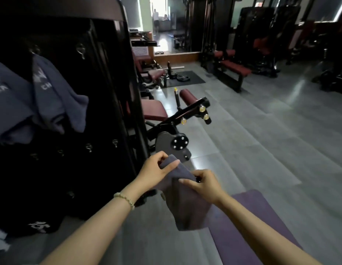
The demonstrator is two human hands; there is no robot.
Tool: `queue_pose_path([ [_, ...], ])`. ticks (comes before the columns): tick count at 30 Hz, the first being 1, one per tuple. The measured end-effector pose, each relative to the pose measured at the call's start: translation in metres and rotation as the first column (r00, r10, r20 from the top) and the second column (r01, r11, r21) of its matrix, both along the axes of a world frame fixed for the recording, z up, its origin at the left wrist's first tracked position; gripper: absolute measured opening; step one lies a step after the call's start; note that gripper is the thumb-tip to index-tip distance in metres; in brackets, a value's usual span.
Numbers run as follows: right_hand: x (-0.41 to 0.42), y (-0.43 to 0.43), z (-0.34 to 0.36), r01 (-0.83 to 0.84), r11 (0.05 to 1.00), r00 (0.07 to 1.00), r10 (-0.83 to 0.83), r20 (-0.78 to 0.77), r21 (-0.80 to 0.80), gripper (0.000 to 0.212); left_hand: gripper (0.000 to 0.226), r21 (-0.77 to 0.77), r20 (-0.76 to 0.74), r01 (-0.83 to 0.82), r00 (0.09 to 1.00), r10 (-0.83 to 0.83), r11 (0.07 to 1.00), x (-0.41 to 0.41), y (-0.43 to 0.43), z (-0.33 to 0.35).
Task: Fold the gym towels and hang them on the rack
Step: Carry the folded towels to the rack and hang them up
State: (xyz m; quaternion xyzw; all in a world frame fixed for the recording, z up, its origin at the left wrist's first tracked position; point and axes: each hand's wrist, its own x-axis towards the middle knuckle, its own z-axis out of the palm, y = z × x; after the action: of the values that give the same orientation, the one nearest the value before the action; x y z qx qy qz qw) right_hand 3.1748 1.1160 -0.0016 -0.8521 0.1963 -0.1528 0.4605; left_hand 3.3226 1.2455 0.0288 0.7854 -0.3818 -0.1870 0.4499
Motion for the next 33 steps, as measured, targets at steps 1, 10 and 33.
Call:
queue_pose_path([
  [1, 0.022, 0.012, 0.002, -0.018, 1.0, 1.0, 0.018, 0.006, -0.006, 0.032, 0.041, 0.04, -0.015, -0.017, 1.0, 0.017, 0.999, 0.018, 0.014, 0.004],
  [10, 0.176, 0.092, 0.021, -0.104, 0.995, 0.984, 0.1, 0.145, 0.014, 0.052, 0.027, 0.097, -0.064, -0.029, 0.997, 0.035, 0.995, 0.155, 0.088, 0.048],
  [33, 0.339, 0.023, 0.145, -0.634, 0.759, 0.765, 0.644, -0.023, 0.147, 0.032, 0.018, 0.157, 0.034, 0.069, 0.997, -0.075, 0.985, 0.277, 0.095, 0.153],
])
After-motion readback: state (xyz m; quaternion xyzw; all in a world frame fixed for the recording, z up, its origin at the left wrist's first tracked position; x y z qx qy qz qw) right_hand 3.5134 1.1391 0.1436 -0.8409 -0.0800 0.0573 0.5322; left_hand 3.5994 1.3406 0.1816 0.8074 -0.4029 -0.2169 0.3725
